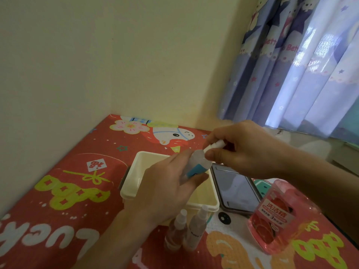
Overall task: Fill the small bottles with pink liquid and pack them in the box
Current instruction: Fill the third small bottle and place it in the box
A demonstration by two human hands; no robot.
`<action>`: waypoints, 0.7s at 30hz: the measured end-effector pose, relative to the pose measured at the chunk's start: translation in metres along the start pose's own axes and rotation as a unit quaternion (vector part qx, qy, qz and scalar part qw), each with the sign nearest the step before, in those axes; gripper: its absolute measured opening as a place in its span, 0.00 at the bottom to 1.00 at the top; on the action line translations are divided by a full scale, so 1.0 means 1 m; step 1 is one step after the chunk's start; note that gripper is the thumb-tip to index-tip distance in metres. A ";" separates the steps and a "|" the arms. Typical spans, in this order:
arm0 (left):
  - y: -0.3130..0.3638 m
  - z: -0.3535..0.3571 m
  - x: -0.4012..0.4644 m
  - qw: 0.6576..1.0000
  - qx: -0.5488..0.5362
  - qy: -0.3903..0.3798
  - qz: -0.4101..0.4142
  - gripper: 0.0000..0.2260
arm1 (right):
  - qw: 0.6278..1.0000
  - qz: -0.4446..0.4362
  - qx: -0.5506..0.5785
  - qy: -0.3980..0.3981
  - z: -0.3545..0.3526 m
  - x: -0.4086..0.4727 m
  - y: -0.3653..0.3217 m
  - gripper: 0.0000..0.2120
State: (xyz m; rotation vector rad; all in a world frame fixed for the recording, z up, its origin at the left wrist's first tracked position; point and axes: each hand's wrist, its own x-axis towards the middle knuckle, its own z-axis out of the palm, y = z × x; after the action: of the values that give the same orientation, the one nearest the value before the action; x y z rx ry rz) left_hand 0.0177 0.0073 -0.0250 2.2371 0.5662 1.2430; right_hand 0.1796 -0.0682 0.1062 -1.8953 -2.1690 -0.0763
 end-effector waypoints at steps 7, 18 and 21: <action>0.006 0.001 -0.002 0.999 0.023 0.032 -0.003 0.23 | 1.000 0.015 -0.001 0.027 0.005 0.004 0.000 0.04; 0.007 -0.009 0.005 0.989 -0.098 0.053 -0.095 0.13 | 0.972 0.088 0.208 0.066 0.032 0.001 -0.011 0.20; 0.003 -0.015 0.009 0.972 -0.155 0.067 -0.165 0.14 | 0.957 0.105 0.264 0.055 0.051 -0.003 -0.015 0.21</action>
State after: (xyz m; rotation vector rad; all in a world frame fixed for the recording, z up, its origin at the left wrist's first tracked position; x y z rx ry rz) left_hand 0.0097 0.0136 -0.0108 1.7299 0.7072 1.2190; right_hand 0.1573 -0.0622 0.0582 -1.7365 -1.6800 0.3891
